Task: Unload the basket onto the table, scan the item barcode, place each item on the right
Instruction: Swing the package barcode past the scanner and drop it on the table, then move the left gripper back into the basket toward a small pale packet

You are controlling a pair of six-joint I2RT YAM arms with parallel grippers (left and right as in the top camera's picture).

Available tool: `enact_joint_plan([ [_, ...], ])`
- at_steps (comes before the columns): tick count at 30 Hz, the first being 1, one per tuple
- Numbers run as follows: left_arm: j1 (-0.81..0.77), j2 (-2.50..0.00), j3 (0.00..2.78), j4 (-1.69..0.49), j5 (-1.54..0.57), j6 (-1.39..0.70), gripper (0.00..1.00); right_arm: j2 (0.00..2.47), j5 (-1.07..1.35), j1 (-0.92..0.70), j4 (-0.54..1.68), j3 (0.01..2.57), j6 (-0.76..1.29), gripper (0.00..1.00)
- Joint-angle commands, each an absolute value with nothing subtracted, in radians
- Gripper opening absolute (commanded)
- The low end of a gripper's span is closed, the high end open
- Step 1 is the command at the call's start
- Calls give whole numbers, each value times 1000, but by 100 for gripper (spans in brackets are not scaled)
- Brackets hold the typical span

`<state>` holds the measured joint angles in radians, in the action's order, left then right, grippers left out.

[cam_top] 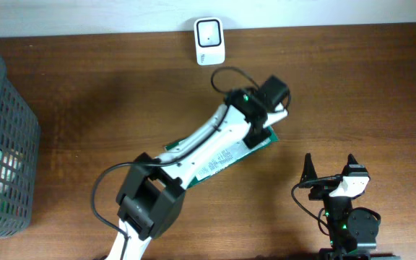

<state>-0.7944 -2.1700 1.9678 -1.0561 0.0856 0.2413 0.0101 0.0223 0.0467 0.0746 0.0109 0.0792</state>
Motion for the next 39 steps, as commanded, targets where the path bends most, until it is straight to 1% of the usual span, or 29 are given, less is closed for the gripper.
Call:
enact_joint_plan([
  [1, -733, -2165, 2149, -1140, 36, 210, 58, 4, 10, 39, 80, 6, 86, 98],
  [7, -608, -2165, 2412, -1285, 28, 202, 59, 4, 10, 39, 80, 6, 86, 98],
  [12, -419, -2165, 2683, -1419, 34, 154, 58, 4, 10, 39, 80, 6, 86, 98],
  [16, -212, -2165, 2896, -1544, 48, 70, 58, 4, 10, 39, 80, 6, 86, 98],
  [20, 60, -2165, 3055, -1672, 48, -83, 61, 4, 10, 39, 80, 6, 86, 98],
  [23, 254, -2165, 3070, -1688, 20, -167, 65, 4, 10, 39, 80, 6, 86, 98],
  [26, 414, -2165, 3057, -1688, 10, -244, 68, 4, 10, 39, 80, 6, 86, 98],
  [28, 490, -2165, 3045, -1688, 7, -254, 72, 4, 10, 39, 80, 6, 86, 98],
  [32, 602, -2165, 3002, -1688, 15, -282, 74, 4, 10, 39, 80, 6, 86, 98],
  [34, 646, -2166, 2944, -1688, 76, -289, 75, 4, 10, 39, 80, 6, 86, 98],
  [39, 714, -2174, 2764, -1651, 102, -287, 72, 4, 10, 39, 80, 6, 86, 98],
])
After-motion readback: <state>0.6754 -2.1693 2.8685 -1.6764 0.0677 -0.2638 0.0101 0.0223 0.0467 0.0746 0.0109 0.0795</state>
